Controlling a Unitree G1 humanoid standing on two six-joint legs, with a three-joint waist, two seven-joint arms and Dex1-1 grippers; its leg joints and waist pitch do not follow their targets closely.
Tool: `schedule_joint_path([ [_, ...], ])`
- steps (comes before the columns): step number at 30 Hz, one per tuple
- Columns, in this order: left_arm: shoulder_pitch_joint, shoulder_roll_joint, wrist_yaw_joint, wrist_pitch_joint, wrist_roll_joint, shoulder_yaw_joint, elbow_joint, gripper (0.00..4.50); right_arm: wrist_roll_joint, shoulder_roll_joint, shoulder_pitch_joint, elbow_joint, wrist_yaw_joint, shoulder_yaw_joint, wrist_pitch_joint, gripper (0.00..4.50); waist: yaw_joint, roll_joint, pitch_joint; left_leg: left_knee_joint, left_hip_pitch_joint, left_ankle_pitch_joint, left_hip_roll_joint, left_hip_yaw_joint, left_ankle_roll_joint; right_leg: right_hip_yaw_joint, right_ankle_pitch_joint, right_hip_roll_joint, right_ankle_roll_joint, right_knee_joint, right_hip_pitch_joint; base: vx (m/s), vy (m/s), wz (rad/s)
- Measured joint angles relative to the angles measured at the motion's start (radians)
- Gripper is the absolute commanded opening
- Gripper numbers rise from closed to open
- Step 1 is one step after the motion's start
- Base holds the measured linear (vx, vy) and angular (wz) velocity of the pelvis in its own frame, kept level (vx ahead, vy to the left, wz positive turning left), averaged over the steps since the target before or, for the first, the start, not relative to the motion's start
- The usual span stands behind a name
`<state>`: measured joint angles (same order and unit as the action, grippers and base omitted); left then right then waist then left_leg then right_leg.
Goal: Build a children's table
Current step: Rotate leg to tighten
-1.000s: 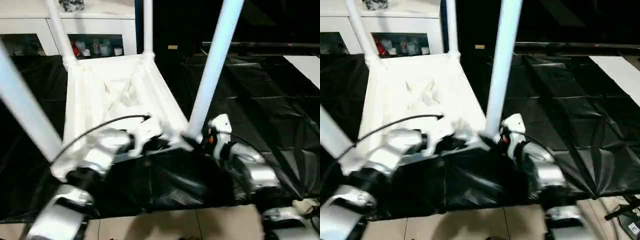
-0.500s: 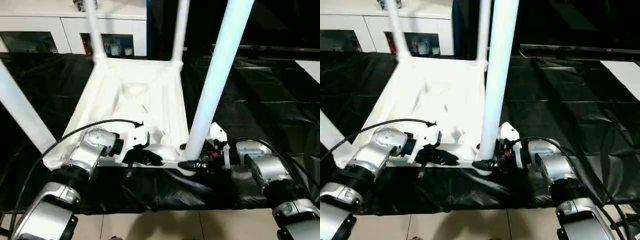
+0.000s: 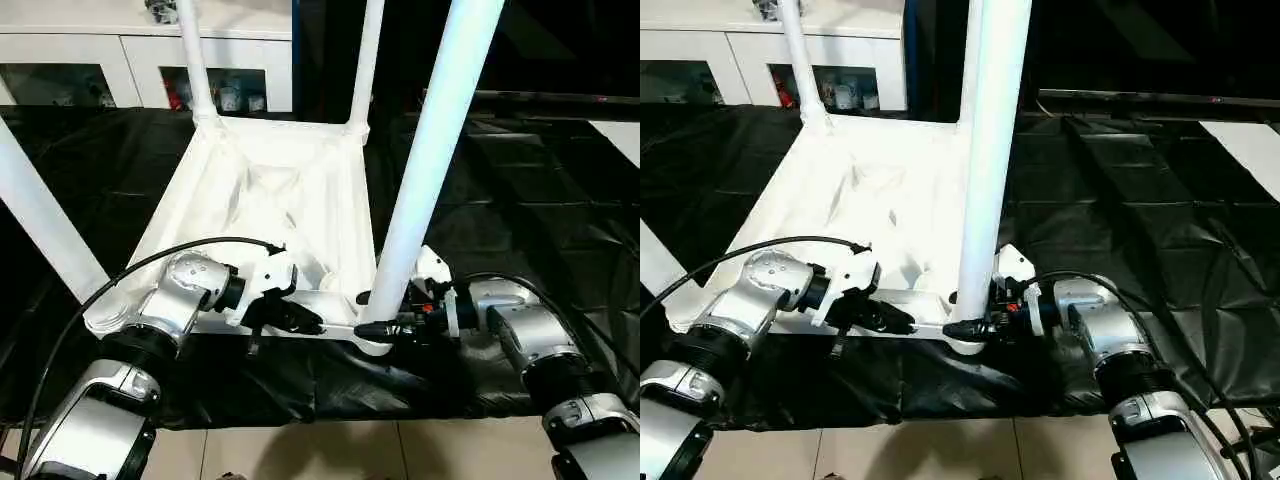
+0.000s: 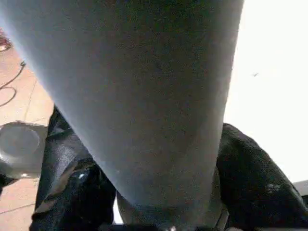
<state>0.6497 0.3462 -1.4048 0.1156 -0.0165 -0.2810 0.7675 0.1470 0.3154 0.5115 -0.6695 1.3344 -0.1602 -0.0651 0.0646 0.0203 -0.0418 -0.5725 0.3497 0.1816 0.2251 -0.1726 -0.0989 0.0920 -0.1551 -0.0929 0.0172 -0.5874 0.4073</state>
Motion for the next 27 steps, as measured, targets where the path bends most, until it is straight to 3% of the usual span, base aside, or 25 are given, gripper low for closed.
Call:
schedule_joint_path([
  [6,-0.02,-0.048,0.192,-0.056,-0.034,0.022,-0.04,0.0,0.016,-0.071,-0.063,0.02,-0.269,0.111,0.017,2.5,-0.008,0.0,0.0,-0.007,-0.001,0.0,0.0,0.0,0.0,-0.002,-0.002,-0.001,-0.004,-0.005,0.0,0.0,0.0,0.0],
  [9,-0.035,-0.103,0.308,-0.113,-0.056,0.032,-0.074,0.0,0.013,-0.115,-0.074,0.016,-0.457,0.16,0.033,2.48,-0.033,0.0,-0.001,-0.007,-0.001,0.0,-0.001,0.0,0.0,-0.003,-0.003,-0.001,-0.005,-0.005,0.0,0.0,0.0,0.0],
  [13,-0.037,-0.168,0.453,-0.161,-0.085,0.038,-0.086,0.0,-0.003,-0.191,-0.065,0.0,-0.702,0.217,0.045,2.48,-0.046,-0.004,0.001,-0.006,-0.001,0.0,-0.002,0.001,0.0,-0.002,-0.003,0.0,-0.005,-0.004,0.0,0.0,0.0,0.0],
  [18,-0.049,-0.189,0.528,-0.166,-0.109,0.035,-0.112,0.0,-0.023,-0.256,-0.059,0.008,-0.87,0.243,0.05,2.48,-0.061,-0.005,0.001,-0.003,0.0,0.0,-0.002,0.002,0.0,-0.001,-0.003,0.0,-0.006,-0.003,0.0,0.0,0.0,0.0],
  [25,-0.058,-0.189,0.541,-0.179,-0.115,0.032,-0.136,0.0,-0.041,-0.267,-0.066,0.024,-0.918,0.232,0.068,2.48,-0.066,-0.007,0.0,-0.003,0.001,0.0,-0.002,0.001,0.0,-0.001,-0.003,0.0,-0.005,0.002,0.0,0.0,0.0,0.0],
  [27,-0.058,-0.189,0.541,-0.179,-0.115,0.031,-0.139,0.0,-0.041,-0.259,-0.066,0.018,-0.914,0.231,0.081,3.04,-0.067,-0.008,-0.001,-0.003,0.001,0.0,-0.002,0.001,0.0,-0.001,-0.003,0.0,-0.005,0.002,0.0,0.0,0.0,0.0],
])
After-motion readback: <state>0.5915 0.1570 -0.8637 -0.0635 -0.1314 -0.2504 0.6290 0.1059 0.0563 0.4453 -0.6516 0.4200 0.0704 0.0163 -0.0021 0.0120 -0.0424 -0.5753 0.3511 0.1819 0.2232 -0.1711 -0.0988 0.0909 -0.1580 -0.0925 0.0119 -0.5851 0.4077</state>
